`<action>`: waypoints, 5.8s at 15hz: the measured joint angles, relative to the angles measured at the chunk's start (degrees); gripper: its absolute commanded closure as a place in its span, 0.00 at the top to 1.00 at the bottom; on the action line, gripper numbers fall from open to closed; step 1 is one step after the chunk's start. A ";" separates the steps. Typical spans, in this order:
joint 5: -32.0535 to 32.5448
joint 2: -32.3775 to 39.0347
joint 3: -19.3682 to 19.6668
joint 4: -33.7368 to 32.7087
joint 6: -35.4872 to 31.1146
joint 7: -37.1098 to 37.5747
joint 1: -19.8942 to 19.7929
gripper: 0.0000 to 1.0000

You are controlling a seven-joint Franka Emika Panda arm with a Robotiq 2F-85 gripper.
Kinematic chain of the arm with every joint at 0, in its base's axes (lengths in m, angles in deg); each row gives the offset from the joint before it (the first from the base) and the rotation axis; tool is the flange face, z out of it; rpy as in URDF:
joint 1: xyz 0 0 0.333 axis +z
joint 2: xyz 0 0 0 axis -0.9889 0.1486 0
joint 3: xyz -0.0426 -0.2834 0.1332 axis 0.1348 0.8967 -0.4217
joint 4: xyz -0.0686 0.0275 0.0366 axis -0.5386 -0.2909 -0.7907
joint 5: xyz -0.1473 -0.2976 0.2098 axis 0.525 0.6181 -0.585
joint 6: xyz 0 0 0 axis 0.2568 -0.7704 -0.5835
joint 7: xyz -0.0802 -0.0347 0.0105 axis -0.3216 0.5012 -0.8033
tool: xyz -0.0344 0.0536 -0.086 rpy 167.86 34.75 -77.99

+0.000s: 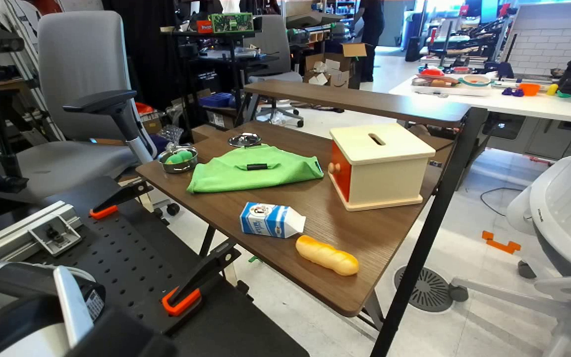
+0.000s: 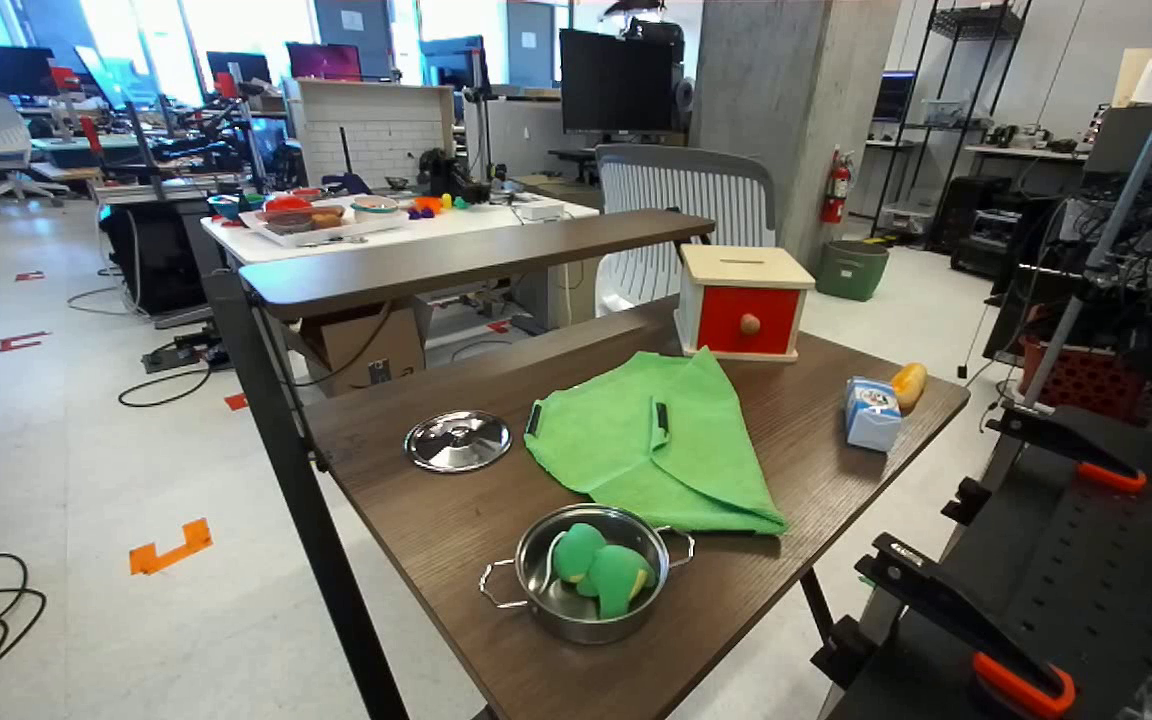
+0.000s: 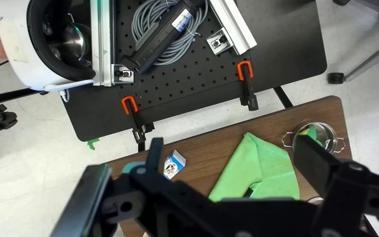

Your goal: Pick up the lid and close the bowl

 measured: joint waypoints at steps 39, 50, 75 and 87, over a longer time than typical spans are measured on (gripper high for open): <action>7.09 35.22 -6.43 -10.89 -29.53 5.76 1.52 1.00; 16.03 62.26 -3.52 -33.20 -32.80 22.09 12.21 1.00; 12.00 93.51 4.07 -59.30 -37.63 11.09 17.21 1.00; 10.32 102.94 5.13 -70.10 -37.33 11.03 18.16 0.51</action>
